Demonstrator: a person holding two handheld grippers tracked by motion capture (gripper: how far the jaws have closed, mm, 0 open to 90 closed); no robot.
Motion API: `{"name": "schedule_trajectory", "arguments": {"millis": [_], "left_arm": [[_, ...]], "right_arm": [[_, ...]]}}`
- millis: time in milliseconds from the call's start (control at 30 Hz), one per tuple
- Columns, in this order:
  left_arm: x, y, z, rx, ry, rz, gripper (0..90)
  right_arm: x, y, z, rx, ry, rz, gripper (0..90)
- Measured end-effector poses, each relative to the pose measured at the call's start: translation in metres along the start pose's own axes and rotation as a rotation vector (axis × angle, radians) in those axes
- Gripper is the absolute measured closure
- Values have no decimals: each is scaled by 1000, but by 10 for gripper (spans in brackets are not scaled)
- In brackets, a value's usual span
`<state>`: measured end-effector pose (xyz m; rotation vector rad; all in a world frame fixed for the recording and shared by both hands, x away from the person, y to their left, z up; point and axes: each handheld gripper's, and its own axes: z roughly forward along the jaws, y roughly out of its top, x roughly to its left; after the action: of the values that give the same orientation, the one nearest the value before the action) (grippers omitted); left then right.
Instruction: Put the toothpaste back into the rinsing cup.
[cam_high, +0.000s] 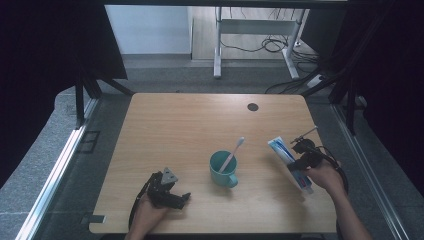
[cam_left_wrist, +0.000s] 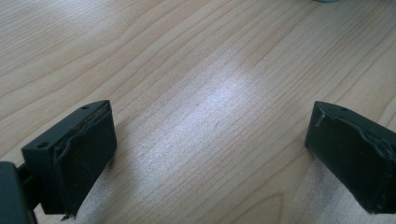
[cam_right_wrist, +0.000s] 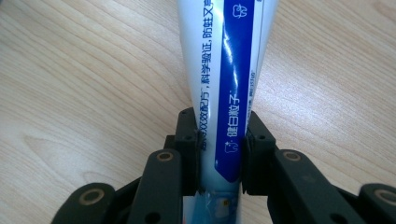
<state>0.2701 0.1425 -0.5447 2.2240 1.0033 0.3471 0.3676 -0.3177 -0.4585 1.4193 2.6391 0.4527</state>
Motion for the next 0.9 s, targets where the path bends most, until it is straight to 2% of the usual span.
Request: {"name": "schedule_trajectory", "arguments": {"millis": [433,900], "left_arm": [[0,0,0,0,2,-3,19],[0,0,0,-1,2,-3,19]], "right_arm": [[12,-8,-11,-82,21,-27,720],[20,-22,-20,-174,41,-26,720]]}}
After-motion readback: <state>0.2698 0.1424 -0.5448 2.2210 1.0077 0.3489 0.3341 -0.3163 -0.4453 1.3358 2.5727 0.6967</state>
